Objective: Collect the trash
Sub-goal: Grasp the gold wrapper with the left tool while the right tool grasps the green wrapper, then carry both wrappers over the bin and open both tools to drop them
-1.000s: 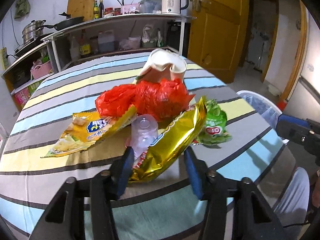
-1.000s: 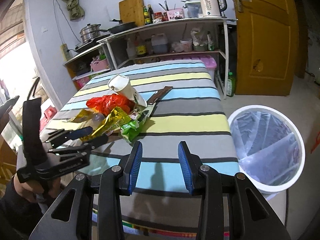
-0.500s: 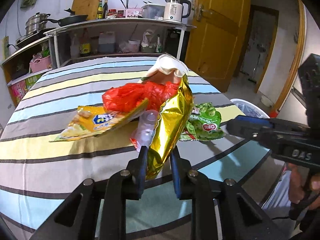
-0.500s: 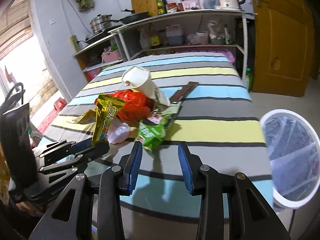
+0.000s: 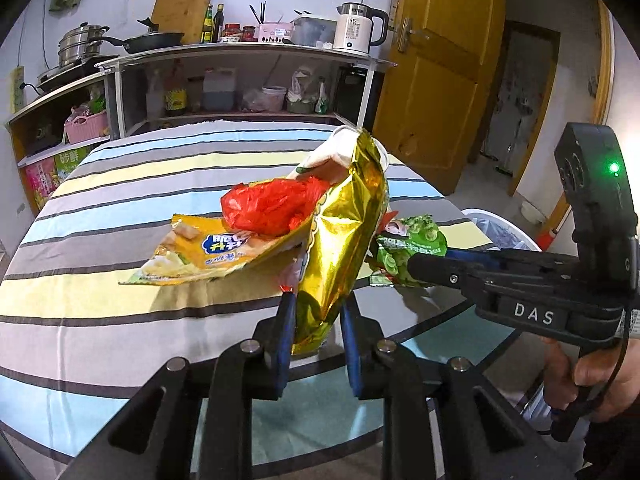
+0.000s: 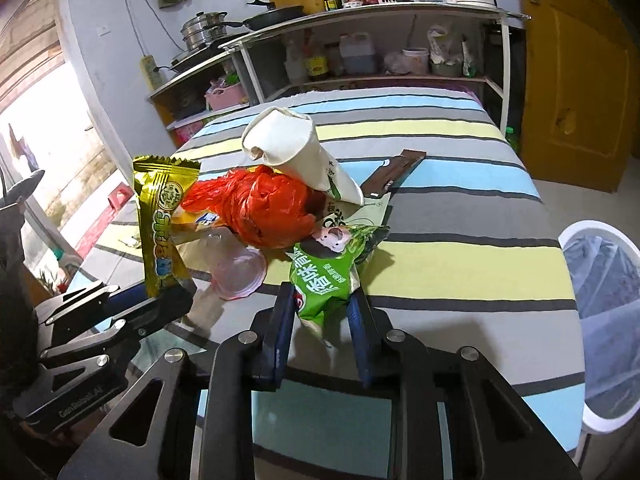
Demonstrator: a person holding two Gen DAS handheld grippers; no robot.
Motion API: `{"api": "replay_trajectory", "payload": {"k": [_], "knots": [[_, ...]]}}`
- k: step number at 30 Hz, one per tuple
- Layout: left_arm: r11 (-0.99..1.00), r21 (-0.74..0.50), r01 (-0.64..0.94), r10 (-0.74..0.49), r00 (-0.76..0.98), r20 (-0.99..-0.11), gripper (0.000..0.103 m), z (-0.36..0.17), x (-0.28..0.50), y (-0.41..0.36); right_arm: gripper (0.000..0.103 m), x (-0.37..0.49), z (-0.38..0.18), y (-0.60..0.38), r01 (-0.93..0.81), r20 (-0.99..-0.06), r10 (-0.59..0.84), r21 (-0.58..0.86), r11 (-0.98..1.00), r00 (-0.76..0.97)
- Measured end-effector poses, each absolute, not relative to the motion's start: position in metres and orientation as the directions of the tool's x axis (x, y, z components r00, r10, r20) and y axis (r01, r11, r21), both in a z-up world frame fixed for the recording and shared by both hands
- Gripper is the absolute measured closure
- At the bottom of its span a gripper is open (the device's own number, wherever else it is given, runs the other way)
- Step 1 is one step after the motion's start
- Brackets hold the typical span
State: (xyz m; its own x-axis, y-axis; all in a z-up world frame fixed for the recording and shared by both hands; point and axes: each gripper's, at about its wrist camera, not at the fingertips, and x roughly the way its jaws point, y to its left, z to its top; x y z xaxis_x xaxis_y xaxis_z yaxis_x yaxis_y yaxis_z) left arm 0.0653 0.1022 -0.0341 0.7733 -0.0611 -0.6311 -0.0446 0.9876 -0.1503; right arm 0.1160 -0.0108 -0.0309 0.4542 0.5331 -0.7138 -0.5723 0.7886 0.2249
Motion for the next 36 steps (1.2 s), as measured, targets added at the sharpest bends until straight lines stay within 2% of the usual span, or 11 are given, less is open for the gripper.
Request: {"api": "replay_trajectory", "payload": {"k": [19, 36], "knots": [[0.991, -0.132, 0.017, -0.094, 0.790, -0.606, 0.080, -0.008, 0.064, 0.060, 0.076, 0.084, 0.002, -0.071, -0.516, -0.642, 0.538, 0.247, 0.820, 0.546], [0.974, -0.100, 0.203, -0.222, 0.776, -0.591, 0.080, 0.011, 0.107, -0.025, 0.076, 0.080, 0.015, -0.177, -0.326, -0.604, 0.419, 0.264, 0.908, 0.677]]}}
